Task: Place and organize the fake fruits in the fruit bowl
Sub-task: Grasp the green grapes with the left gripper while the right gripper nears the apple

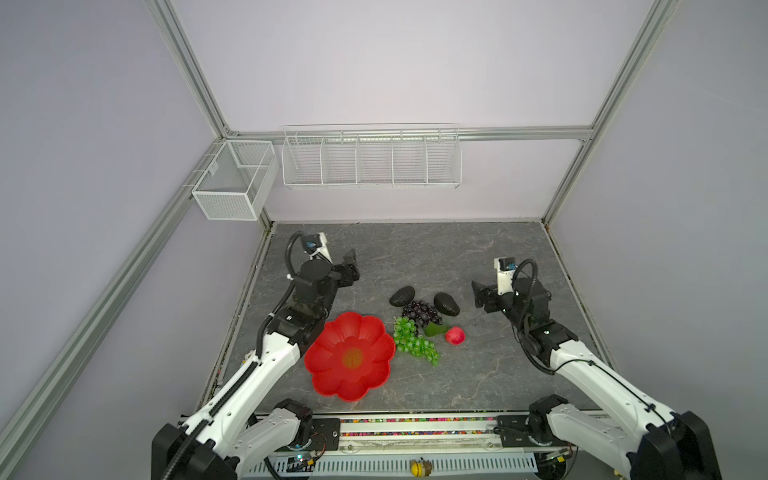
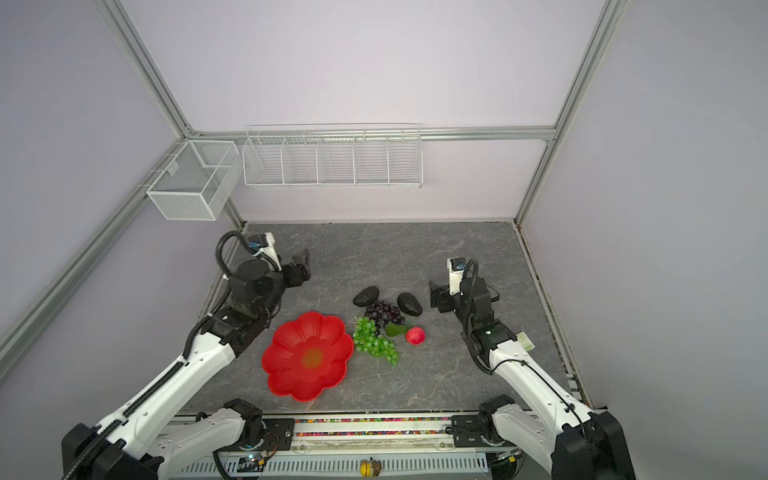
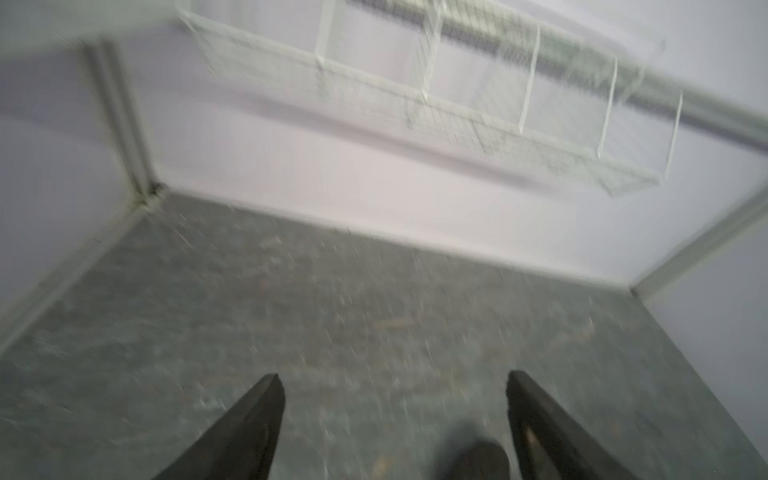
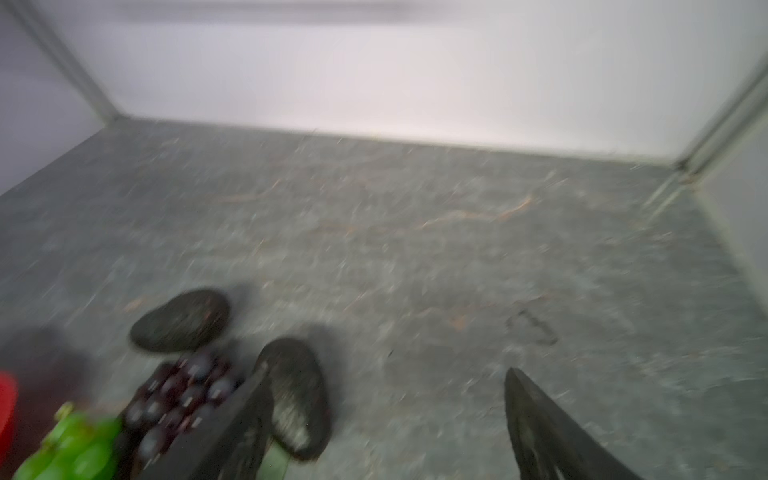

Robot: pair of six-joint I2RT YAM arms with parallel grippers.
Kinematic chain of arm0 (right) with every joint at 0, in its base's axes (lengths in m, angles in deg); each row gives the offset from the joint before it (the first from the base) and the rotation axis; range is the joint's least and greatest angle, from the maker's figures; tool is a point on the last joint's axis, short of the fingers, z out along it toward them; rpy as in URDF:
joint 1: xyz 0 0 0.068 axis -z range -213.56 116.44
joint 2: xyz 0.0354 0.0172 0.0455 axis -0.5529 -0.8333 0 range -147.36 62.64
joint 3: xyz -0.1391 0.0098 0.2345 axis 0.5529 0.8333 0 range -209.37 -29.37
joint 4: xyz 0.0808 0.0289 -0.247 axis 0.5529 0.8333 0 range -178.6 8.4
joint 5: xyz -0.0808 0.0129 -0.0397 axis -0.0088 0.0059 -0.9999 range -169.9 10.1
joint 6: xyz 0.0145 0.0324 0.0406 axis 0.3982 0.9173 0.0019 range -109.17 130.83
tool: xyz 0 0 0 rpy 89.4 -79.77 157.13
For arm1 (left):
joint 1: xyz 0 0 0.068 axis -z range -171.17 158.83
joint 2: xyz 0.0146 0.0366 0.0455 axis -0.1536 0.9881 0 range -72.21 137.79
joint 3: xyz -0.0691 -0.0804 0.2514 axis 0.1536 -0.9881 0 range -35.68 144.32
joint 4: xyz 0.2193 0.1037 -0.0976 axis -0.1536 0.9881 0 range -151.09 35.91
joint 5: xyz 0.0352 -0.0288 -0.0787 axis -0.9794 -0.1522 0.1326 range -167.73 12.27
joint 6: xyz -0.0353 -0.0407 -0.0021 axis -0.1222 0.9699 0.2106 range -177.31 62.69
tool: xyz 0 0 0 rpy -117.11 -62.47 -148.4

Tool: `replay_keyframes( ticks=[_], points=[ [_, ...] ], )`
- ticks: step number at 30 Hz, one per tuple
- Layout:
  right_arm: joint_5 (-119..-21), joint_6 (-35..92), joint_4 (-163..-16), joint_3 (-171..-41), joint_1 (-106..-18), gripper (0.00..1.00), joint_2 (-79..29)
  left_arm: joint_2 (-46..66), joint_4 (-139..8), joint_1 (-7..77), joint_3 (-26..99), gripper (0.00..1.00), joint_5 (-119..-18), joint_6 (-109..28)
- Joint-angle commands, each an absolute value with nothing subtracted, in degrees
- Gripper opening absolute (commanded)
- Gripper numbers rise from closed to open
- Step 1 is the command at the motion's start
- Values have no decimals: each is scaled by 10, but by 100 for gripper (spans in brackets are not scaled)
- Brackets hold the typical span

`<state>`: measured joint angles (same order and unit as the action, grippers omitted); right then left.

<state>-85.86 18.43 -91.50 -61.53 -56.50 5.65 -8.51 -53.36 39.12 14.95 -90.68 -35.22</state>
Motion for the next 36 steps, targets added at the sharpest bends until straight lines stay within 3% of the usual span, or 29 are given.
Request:
replay_keyframes(
  ticks=[1,7,10,16,36],
  points=[
    [-770,234,-802,-593,-606,88,104,5,-336,464,191,80,-779,-249],
    [-760,262,-771,-565,-667,88,176,147,-225,574,304,79,-807,-186],
    [-761,261,-762,-564,-674,88,184,171,-230,580,310,76,-800,-166],
    [-756,256,-771,-560,-676,88,199,213,-198,591,335,81,-801,-190],
    [-737,224,-771,-580,-677,88,175,315,-196,610,372,71,-827,-183]
  ],
)
